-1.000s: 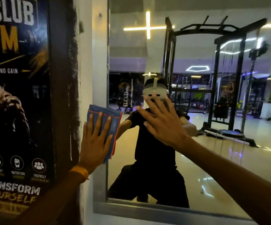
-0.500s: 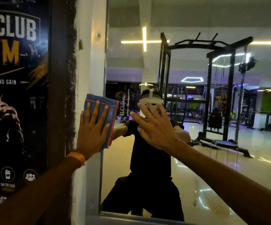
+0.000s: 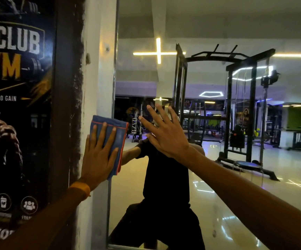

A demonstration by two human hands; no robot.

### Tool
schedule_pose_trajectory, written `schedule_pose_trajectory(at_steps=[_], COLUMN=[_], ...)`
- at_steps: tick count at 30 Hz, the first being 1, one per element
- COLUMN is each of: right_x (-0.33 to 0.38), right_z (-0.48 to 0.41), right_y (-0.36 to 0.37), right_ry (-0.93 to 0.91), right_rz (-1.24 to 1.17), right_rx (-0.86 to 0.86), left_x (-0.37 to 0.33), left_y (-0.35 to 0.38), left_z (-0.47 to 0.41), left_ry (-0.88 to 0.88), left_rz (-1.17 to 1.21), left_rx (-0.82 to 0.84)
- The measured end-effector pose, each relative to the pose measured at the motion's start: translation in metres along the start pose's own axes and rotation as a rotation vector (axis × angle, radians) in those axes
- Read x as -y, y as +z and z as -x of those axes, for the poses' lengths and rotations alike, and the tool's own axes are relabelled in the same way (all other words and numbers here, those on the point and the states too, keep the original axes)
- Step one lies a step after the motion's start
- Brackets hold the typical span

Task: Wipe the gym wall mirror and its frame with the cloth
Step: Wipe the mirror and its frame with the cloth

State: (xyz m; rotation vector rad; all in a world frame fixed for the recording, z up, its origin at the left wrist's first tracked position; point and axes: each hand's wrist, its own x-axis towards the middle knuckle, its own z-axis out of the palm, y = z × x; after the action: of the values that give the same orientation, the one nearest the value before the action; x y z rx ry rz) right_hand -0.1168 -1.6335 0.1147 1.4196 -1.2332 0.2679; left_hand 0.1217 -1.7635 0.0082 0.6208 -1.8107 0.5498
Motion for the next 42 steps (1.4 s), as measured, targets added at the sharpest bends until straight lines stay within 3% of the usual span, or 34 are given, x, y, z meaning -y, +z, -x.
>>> schedule_pose_trajectory(at_steps=[7,10,15,23,25,28,32,36,39,42], right_x=[-0.005,0.0,0.004,0.003,0.007,0.023,0.043,0.033,0.031,0.044], right_z=[0.001,0.002,0.002,0.004,0.008,0.031,0.069,0.074,0.066,0.071], right_y=[0.003,0.004,0.003,-0.003,-0.007,-0.01,0.002,0.005,0.003,0.011], right_ry=[-0.02,0.007,0.033,0.041,0.086,0.132,0.04,-0.028,0.063,0.114], right_rz=[-0.012,-0.033,-0.036,-0.036,-0.039,-0.099,-0.074,-0.036,-0.082,-0.082], right_rx=[-0.032,-0.063,-0.025,0.03,0.014,-0.009,0.062,0.076,0.051,0.013], left_x=[0.003,-0.004,-0.006,0.002,-0.002,-0.013,-0.025,-0.02,-0.006,-0.007], left_y=[-0.034,-0.022,0.005,-0.024,-0.014,0.008,0.027,0.013,-0.002,0.001], left_z=[-0.151,-0.121,0.017,-0.114,-0.084,0.033,0.138,0.056,-0.03,-0.037], left_ry=[-0.125,-0.117,-0.052,-0.106,-0.097,-0.078,-0.123,-0.108,-0.123,-0.138], left_rz=[-0.054,-0.029,0.027,0.005,0.019,0.092,0.06,0.039,0.001,-0.012], left_rx=[-0.111,-0.133,0.009,-0.118,-0.13,-0.009,0.115,0.018,-0.068,-0.078])
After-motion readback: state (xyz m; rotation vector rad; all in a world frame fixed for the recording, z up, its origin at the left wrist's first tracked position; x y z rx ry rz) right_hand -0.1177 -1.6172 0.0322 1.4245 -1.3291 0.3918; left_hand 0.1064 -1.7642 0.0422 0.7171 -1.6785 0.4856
